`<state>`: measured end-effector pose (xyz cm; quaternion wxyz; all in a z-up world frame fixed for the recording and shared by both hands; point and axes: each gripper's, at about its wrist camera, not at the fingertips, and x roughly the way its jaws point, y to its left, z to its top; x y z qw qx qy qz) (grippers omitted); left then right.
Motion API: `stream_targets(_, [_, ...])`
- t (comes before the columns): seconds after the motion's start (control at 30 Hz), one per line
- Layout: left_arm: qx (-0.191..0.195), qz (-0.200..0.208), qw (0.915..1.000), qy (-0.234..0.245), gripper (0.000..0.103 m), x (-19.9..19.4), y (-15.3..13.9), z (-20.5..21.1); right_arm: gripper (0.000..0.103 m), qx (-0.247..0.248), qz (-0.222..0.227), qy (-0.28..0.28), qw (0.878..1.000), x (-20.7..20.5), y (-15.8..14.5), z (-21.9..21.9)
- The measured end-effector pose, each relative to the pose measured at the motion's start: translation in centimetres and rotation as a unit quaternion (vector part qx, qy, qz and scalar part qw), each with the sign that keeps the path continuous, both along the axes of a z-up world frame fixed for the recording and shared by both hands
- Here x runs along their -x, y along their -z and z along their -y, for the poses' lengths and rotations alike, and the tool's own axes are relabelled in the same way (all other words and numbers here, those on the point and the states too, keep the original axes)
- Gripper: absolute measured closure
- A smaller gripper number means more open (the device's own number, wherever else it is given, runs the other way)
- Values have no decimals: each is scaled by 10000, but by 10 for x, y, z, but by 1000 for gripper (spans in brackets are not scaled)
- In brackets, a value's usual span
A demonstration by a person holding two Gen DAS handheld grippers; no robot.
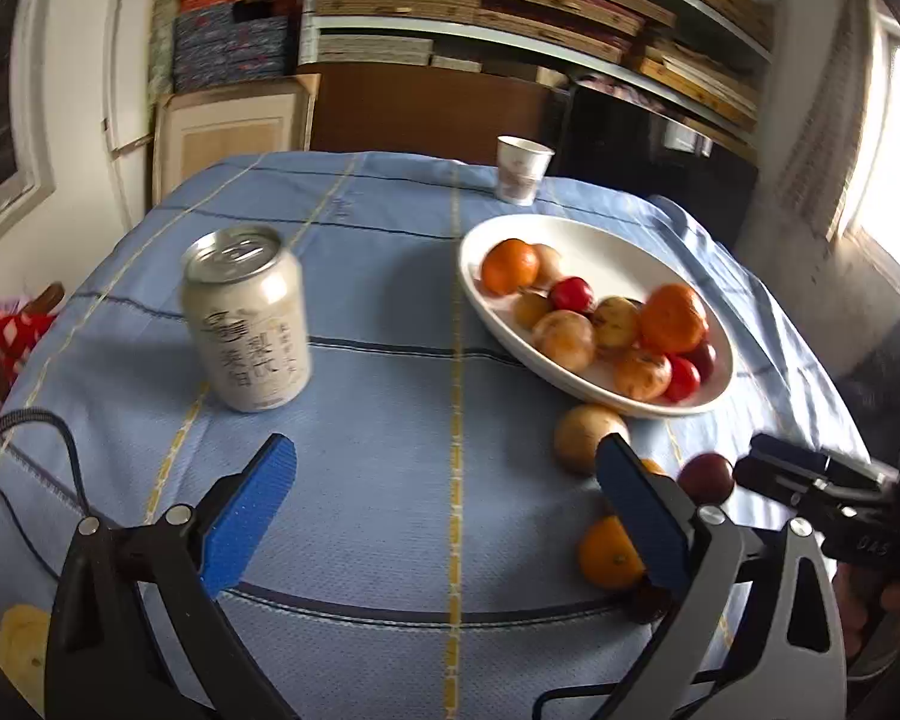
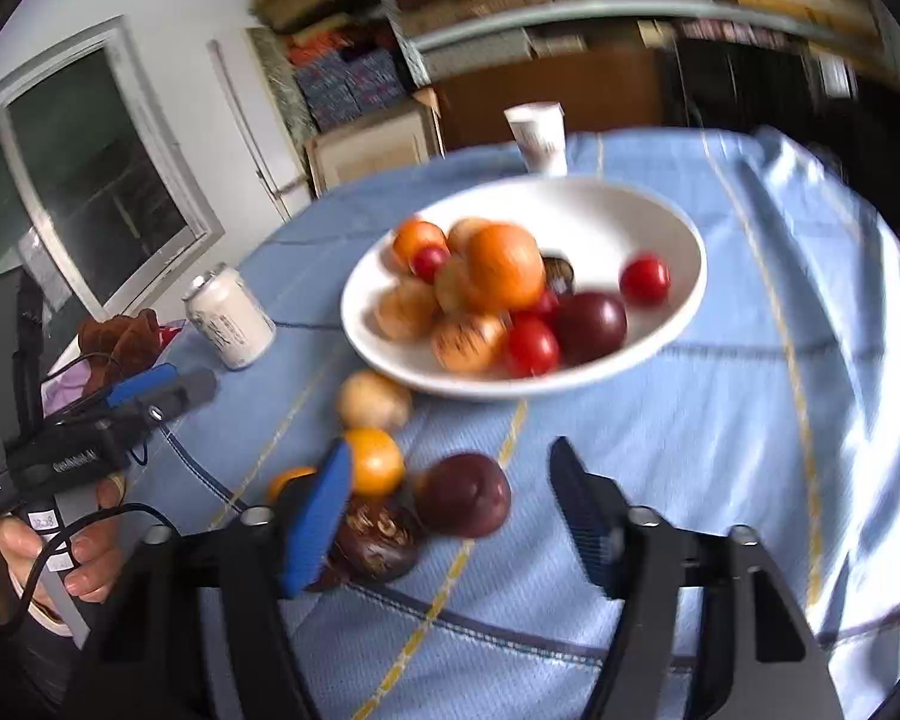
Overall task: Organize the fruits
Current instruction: 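Grasp a dark red plum on the table with the right gripper, then grasp a small orange with the left gripper while the right gripper holds the plum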
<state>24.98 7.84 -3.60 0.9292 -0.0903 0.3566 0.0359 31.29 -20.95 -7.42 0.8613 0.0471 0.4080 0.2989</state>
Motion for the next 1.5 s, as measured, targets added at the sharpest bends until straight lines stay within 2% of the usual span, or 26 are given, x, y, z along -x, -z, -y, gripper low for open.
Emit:
stream_targets(0.33, [-146, 50, 9999, -27, 5, 4, -2, 2, 45, 260, -67, -23, 9996, -3, 12, -8])
stream_targets(0.63, [-108, -14, 9999, -48, 5, 3, 0, 0, 51, 193, -254, -52, 9995, -10, 20, -10])
stream_targets(0.83, [-164, -50, 9998, -47, 5, 3, 0, 1, 57, 170, -292, -152, 9993, -11, 23, -14])
stream_targets(0.9, [-164, -49, 9998, -66, 5, 2, 0, 0, 62, 170, -278, -227, 9992, -9, 23, -16])
stream_targets(1.17, [-129, -180, 9997, -32, 5, 0, 5, -2, 64, -20, -172, -44, 9998, -8, 12, -4])
stream_targets(1.23, [-39, -345, 9992, 191, 5, -3, 10, 2, 64, -136, -87, -5, 9999, -6, 6, 2])
stream_targets(1.33, [397, -569, 9952, 688, 5, -7, 19, 10, 64, -125, 33, 50, 9999, -3, 0, 7])
stream_targets(1.4, [801, -693, 9891, 1021, 5, -9, 23, 13, 64, -131, 70, 55, 9999, -1, -2, 8])
stream_targets(1.5, [1497, -882, 9738, 1470, 5, -11, 30, 15, 64, -145, 87, 29, 9999, 1, -3, 9])
